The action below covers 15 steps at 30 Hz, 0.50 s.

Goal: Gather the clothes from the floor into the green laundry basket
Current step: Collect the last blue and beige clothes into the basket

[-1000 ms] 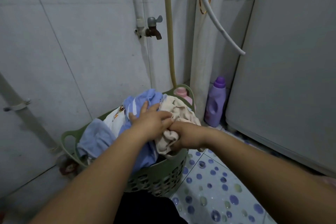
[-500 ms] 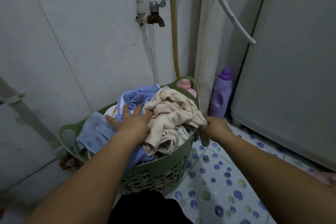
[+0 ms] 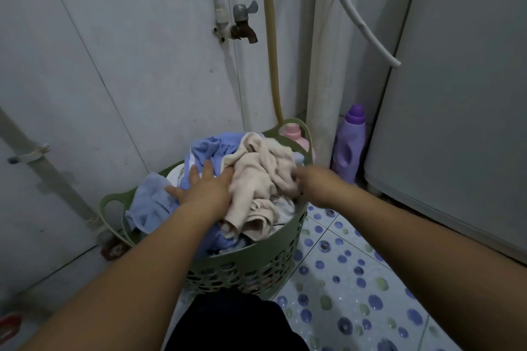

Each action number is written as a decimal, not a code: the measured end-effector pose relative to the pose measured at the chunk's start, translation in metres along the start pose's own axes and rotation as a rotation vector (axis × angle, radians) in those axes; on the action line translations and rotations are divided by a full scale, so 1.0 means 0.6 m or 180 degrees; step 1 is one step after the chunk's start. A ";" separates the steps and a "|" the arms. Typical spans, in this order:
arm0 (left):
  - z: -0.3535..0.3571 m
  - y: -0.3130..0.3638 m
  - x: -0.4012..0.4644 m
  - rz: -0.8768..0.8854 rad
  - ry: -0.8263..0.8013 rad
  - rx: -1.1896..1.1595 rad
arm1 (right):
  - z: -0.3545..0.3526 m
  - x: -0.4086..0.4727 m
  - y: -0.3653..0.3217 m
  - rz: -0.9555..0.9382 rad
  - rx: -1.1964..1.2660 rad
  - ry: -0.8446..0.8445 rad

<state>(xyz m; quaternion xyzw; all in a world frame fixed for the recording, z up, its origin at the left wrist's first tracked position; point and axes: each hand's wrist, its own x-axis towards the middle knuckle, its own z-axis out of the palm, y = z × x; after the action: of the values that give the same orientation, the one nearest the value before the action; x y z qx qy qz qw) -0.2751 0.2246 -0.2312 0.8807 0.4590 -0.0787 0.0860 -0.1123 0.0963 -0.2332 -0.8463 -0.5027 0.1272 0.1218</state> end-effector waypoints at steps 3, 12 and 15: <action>-0.021 0.006 -0.001 0.0060 -0.0149 -0.0014 | -0.004 -0.028 -0.002 0.0235 -0.1051 -0.0473; -0.102 0.134 -0.065 0.0351 0.1066 -0.0874 | -0.059 -0.085 0.049 0.0266 -0.0823 0.0232; -0.096 0.203 -0.086 0.0797 0.1004 -0.0892 | -0.070 -0.113 0.090 0.0440 -0.0679 0.0296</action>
<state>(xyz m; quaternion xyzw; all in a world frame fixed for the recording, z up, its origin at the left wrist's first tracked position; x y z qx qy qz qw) -0.2007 0.1276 -0.1543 0.9116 0.3604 0.1355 0.1437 -0.0855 0.0080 -0.2054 -0.8921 -0.4477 0.0418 0.0452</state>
